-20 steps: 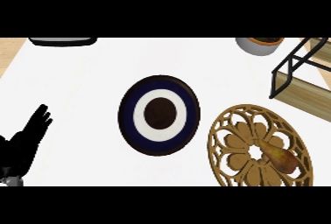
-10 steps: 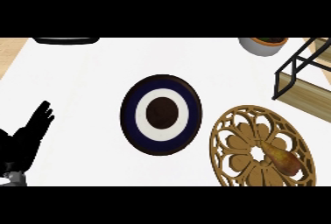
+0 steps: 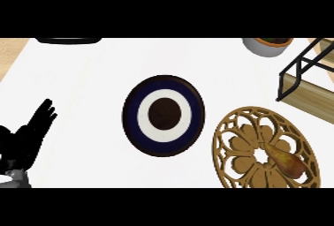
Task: Pick the sweet potato from the placemat and place it in the tiered shelf
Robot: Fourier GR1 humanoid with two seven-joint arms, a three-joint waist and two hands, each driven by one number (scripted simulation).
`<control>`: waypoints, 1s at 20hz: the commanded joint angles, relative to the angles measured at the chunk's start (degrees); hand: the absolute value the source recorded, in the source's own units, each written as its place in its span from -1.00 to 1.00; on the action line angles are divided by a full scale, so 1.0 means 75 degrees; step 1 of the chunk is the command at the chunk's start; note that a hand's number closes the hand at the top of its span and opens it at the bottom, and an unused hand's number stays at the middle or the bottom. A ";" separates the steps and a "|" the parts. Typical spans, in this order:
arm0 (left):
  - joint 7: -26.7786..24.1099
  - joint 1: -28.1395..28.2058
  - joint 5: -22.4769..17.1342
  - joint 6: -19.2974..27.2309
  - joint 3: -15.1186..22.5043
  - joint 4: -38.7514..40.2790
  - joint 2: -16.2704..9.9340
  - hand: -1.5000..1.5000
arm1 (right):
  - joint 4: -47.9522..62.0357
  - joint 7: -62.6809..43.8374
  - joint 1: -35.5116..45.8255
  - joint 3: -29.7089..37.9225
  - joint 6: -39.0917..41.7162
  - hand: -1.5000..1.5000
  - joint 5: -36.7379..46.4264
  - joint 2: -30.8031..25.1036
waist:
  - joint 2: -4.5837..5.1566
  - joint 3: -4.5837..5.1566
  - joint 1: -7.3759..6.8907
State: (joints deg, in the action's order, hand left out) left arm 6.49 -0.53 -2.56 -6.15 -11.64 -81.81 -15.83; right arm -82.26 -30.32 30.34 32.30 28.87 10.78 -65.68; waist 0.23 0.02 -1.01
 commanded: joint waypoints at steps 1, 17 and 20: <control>0.0131 -0.0067 -0.0076 -0.0141 -0.0059 -0.0005 -0.0061 0.00 | 0.0816 0.0544 0.0340 -0.0792 -0.0514 1.00 0.0713 -0.0115 | 0.0001 0.0001 -0.0018; -0.0088 0.0158 -0.0118 -0.0406 -0.0222 -0.0028 -0.0165 0.00 | 0.5284 0.2281 0.2050 -0.1342 -0.2306 1.00 0.1861 0.0358 | 0.0030 -0.0004 -0.0125; 0.0137 -0.0121 0.0013 -0.0187 -0.0151 -0.0069 -0.0047 0.00 | 0.5773 0.2363 0.2360 -0.1577 -0.2508 -1.00 0.2128 0.0496 | 0.0016 -0.0004 -0.0060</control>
State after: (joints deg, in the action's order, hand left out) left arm 7.32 -1.26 -2.25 -6.91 -12.08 -82.22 -15.35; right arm -44.78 -13.40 45.34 21.24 12.65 24.85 -62.99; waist 0.37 -0.01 -1.47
